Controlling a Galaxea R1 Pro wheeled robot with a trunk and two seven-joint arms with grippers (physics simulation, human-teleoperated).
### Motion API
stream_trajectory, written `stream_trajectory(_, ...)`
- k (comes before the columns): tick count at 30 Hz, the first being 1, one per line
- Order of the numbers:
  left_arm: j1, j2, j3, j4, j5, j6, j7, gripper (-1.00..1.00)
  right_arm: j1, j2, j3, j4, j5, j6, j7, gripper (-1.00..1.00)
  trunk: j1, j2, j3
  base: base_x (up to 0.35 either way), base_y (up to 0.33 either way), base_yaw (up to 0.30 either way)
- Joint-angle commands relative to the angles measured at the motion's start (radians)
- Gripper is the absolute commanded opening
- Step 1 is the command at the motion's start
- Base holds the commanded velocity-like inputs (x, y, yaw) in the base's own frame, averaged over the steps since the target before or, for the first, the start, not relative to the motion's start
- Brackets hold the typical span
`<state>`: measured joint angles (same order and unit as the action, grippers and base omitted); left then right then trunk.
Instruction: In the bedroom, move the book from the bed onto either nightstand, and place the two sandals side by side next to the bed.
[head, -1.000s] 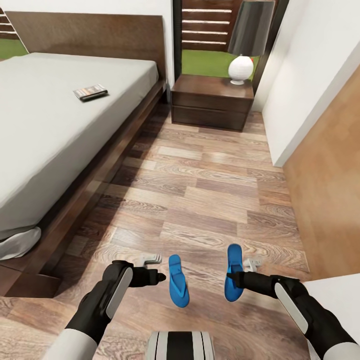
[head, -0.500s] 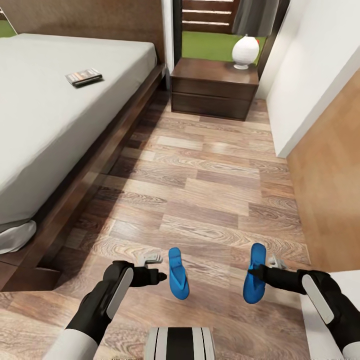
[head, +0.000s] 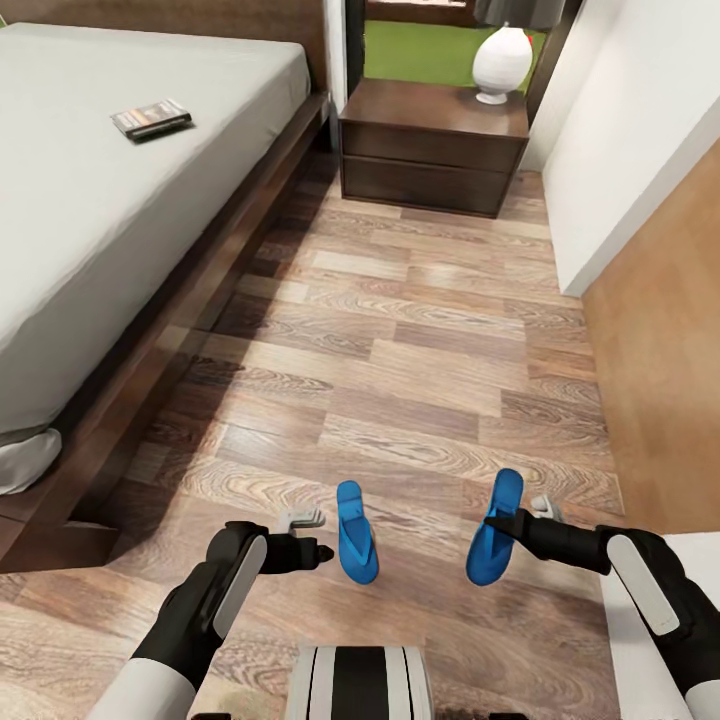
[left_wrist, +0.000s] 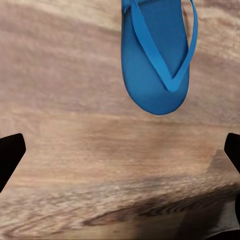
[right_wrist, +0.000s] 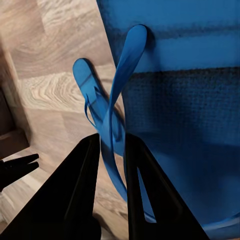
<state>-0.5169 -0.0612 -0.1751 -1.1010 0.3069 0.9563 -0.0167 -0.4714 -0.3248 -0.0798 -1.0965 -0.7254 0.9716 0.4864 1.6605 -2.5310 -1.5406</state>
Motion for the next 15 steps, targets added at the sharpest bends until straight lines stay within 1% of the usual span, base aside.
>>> stream_trajectory(1, 0.0, 0.0, 0.0, -0.001, -0.001, 0.004, -0.002, 1.0, -0.001, 0.001, -0.002, 0.0, 0.002, 0.005, 0.01, -1.0, 0.0, -0.001, -0.005, 0.0, 0.0, 0.0)
stream_trajectory(7, -0.001, 0.0, 0.0, 0.0, 0.0, 0.004, -0.002, 1.0, -0.001, 0.004, 0.0, -0.007, -0.002, 0.01, 0.012, -1.0, 0.003, -0.002, -0.028, 0.0, 0.0, 0.0)
stream_trajectory(9, 0.0, 0.0, 0.0, 0.0, 0.0, 0.004, -0.003, 1.0, -0.001, 0.009, 0.003, -0.008, -0.003, 0.011, 0.013, -1.0, 0.004, -0.002, -0.036, 0.0, 0.0, 0.0)
stream_trajectory(11, -0.001, 0.0, 0.0, -0.001, 0.001, 0.004, -0.003, 1.0, -0.001, 0.029, 0.006, -0.009, -0.003, 0.011, 0.014, -1.0, 0.005, -0.003, -0.043, 0.0, 0.0, 0.0)
stream_trajectory(12, 0.0, -0.001, 0.0, -0.001, 0.001, 0.004, -0.003, 1.0, -0.001, 0.067, 0.007, -0.009, -0.003, 0.012, 0.014, -1.0, 0.005, -0.003, -0.047, 0.0, 0.0, 0.0)
stream_trajectory(13, 0.0, -0.001, 0.0, -0.002, 0.002, 0.004, -0.003, 1.0, 0.0, 0.08, 0.007, -0.009, -0.003, 0.012, 0.014, -1.0, 0.006, -0.003, -0.051, 0.0, 0.0, 0.0)
stream_trajectory(14, -0.001, -0.001, -0.001, -0.002, 0.002, 0.004, -0.003, 1.0, -0.001, 0.101, 0.007, -0.008, -0.003, 0.012, 0.014, -1.0, 0.006, -0.004, -0.055, 0.0, 0.0, 0.0)
stream_trajectory(15, -0.001, -0.001, -0.001, -0.002, 0.002, 0.004, -0.003, 1.0, -0.001, 0.109, 0.008, -0.008, -0.003, 0.012, 0.014, -1.0, 0.007, -0.004, -0.059, 0.0, 0.0, 0.0)
